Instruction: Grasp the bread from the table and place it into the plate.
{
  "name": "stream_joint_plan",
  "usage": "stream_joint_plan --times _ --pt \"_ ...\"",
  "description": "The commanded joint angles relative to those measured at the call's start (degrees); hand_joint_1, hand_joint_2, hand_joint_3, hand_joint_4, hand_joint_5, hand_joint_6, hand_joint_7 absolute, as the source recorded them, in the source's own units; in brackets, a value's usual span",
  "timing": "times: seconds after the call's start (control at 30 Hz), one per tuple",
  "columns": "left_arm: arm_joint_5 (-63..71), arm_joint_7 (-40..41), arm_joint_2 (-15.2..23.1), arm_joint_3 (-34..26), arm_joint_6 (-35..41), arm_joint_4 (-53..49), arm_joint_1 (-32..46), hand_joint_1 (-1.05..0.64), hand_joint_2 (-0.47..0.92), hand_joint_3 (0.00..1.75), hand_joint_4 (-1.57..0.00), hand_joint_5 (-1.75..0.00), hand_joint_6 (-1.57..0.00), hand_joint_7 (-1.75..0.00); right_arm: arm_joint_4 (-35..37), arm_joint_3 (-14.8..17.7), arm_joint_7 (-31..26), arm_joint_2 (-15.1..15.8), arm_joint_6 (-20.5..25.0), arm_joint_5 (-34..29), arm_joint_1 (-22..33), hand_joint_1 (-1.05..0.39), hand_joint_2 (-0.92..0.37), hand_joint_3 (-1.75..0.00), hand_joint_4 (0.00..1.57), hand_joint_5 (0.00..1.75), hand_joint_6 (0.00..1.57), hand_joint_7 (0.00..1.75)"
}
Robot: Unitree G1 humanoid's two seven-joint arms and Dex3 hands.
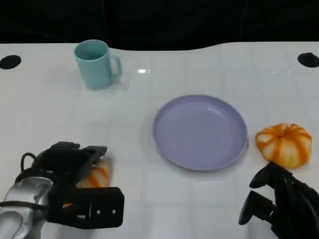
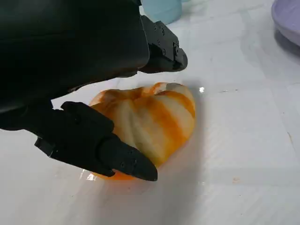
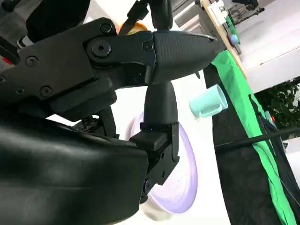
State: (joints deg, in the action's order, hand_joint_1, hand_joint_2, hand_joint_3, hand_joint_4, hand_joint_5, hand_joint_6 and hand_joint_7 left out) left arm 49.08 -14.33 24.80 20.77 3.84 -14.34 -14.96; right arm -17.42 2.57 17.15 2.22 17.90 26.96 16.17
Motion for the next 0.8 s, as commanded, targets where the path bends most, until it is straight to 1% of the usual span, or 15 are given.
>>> stream_joint_plan --times 0.03,0.3,0.37,0.43,0.47,0.53,0.57,0.63,0.7,0.73,0.77,0.8 --pt "-1.03 1.29 0.37 0.86 -0.17 -3.36 -0.2 -0.31 0.84 0.01 -0.02 -0.2 -0.17 -0.01 -0.94 0.89 0.03 0.76 0.22 0.63 0.13 -0.54 -0.92 -0.43 0.63 1.75 0.46 1.68" --pt "-4.8 1.22 0.4 1.0 -1.42 -6.57 -0.86 -0.29 0.87 0.02 -0.07 -0.21 -0.18 -0.01 -1.34 0.74 -0.06 1.03 0.28 0.13 0.27 -0.54 -0.92 -0.44 0.63 1.75 0.45 1.69" --pt "-6.71 2.33 0.23 0.26 -2.67 -7.4 -0.67 -0.25 0.91 0.05 -0.18 -0.25 -0.29 -0.05 -1.46 0.79 -0.03 1.09 0.52 0.31 0.29 -0.54 -0.92 -0.44 0.63 1.75 0.46 1.69" --pt "-8.41 5.12 -0.32 -0.74 -4.37 -8.83 -0.55 -0.21 0.92 0.07 -0.3 -0.24 -0.38 -0.04 -1.41 0.83 0.09 1.11 0.44 0.37 0.26 -0.54 -0.92 -0.44 0.63 1.75 0.45 1.69" --pt "-9.1 6.85 -0.68 -1.22 -5.26 -9.8 -0.6 -0.18 0.92 0.1 -0.44 -0.28 -0.49 -0.07 -1.44 0.87 0.0 1.09 0.56 0.43 0.24 -0.54 -0.92 -0.44 0.63 1.75 0.45 1.68" --pt "-9.75 9.65 -1.07 -1.51 -6.56 -11.79 -0.98 -0.16 0.92 0.14 -0.55 -0.32 -0.57 -0.08 -1.47 0.88 -0.06 1.1 0.57 0.34 0.2 -0.54 -0.92 -0.44 0.62 1.75 0.44 1.68" --pt "-9.42 10.96 -1.12 -1.29 -6.91 -12.73 -1.29 -0.16 0.92 0.2 -0.65 -0.38 -0.65 -0.1 -1.42 0.87 0.06 1.16 0.42 0.25 0.19 -0.54 -0.92 -0.44 0.62 1.75 0.44 1.68" --pt "-8.8 12.89 -1.14 -0.84 -7.38 -14.25 -1.87 -0.16 0.92 0.27 -0.74 -0.47 -0.74 -0.1 -1.34 0.82 0.26 1.24 0.12 0.05 0.17 -0.54 -0.92 -0.45 0.63 1.75 0.44 1.69" --pt "-7.98 15.18 -1.03 -0.23 -8.24 -15.88 -2.52 -0.18 0.92 0.33 -0.77 -0.7 -0.87 -0.08 -1.31 0.8 0.21 1.25 0.19 0.01 0.06 -0.54 -0.92 -0.45 0.63 1.75 0.44 1.69" --pt "-7.1 16.92 -0.91 0.32 -8.65 -16.95 -2.93 -0.18 0.92 0.35 -0.78 -0.75 -0.9 -0.08 -1.28 0.79 0.19 1.27 0.14 -0.08 0.02 -0.55 -0.92 -0.45 0.63 1.75 0.44 1.69" --pt "-6.31 18.87 -0.81 0.87 -9.23 -18.19 -3.38 -0.2 0.92 0.33 -0.82 -1.0 -1.01 -0.1 -1.24 0.82 0.16 1.25 0.2 -0.03 -0.01 -0.55 -0.92 -0.45 0.63 1.75 0.44 1.69" --pt "-5.84 20.28 -0.74 1.31 -9.67 -19.17 -3.74 -0.2 0.92 0.32 -0.83 -1.2 -1.09 -0.13 -1.21 0.84 0.16 1.24 0.22 0.01 -0.03 -0.55 -0.92 -0.45 0.63 1.75 0.44 1.69"
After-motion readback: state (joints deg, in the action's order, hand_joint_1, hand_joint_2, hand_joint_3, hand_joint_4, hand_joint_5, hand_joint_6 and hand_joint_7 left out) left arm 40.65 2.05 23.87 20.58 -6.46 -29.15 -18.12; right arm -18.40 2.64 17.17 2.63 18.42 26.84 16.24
